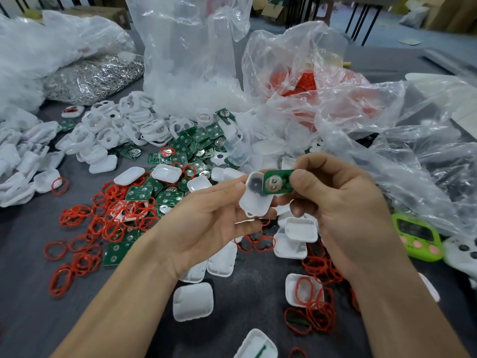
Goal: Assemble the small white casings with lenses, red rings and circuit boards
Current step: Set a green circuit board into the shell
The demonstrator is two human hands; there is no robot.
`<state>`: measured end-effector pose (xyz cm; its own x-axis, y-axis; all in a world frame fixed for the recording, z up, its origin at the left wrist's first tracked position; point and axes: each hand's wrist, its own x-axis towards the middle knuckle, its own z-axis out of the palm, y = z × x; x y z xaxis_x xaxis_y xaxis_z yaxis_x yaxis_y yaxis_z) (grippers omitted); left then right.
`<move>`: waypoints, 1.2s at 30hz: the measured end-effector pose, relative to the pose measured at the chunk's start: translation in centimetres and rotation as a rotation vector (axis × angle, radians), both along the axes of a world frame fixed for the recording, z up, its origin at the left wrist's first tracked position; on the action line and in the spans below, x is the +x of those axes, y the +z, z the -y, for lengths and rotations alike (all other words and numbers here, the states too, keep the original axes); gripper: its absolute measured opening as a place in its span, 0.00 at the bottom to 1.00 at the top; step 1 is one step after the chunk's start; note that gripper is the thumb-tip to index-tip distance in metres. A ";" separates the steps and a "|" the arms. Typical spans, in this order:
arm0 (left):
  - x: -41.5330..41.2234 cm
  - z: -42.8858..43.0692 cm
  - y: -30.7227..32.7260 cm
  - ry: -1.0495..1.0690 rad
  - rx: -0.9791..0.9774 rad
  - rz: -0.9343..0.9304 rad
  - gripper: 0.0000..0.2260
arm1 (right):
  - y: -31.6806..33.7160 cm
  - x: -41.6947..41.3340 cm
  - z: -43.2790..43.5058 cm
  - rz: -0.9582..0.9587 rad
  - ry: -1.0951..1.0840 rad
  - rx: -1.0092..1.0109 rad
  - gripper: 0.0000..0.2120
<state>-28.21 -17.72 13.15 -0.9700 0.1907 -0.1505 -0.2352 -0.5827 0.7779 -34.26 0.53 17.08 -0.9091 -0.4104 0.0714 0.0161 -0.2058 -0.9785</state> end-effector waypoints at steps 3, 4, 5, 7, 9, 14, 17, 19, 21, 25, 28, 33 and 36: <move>0.0 0.0 0.0 -0.017 -0.024 0.012 0.22 | -0.1 0.0 0.1 -0.116 -0.018 0.117 0.12; 0.0 0.0 0.0 -0.020 -0.027 0.017 0.21 | -0.2 0.0 0.2 -0.149 -0.011 0.142 0.12; 0.0 -0.1 0.0 -0.022 -0.026 0.027 0.19 | -0.3 0.0 0.2 -0.176 -0.005 0.168 0.10; 0.0 -0.1 -0.2 -0.024 -0.029 0.054 0.16 | -0.4 0.0 0.2 -0.218 0.004 0.210 0.09; -0.1 0.0 -0.4 -0.034 -0.043 0.060 0.15 | -0.4 0.0 0.2 -0.251 0.010 0.241 0.10; -0.2 0.1 -0.5 -0.054 -0.062 0.058 0.16 | -0.6 0.0 0.3 -0.294 0.013 0.273 0.10; -0.2 0.1 -0.6 -0.057 -0.071 0.059 0.16 | -0.7 0.0 0.3 -0.323 0.007 0.286 0.11; -0.2 0.0 -0.5 -0.056 -0.072 0.070 0.16 | -0.8 -0.1 0.3 -0.332 -0.002 0.281 0.11; -0.1 -0.1 -0.4 -0.057 -0.076 0.074 0.18 | -0.9 -0.2 0.3 -0.337 -0.003 0.275 0.11; -0.1 -0.3 -0.2 -0.046 -0.093 0.084 0.18 | -1.1 -0.2 0.3 -0.344 0.018 0.291 0.10; -0.1 -0.3 -0.1 -0.042 -0.099 0.088 0.18 | -1.0 -0.1 0.3 -0.346 0.026 0.293 0.10; 0.0 -0.2 -0.2 -0.043 -0.094 0.082 0.18 | -0.8 0.1 0.5 -0.367 0.005 0.331 0.11; 0.1 -0.3 -0.2 -0.043 -0.092 0.076 0.19 | -0.6 0.3 0.5 -0.387 -0.012 0.361 0.11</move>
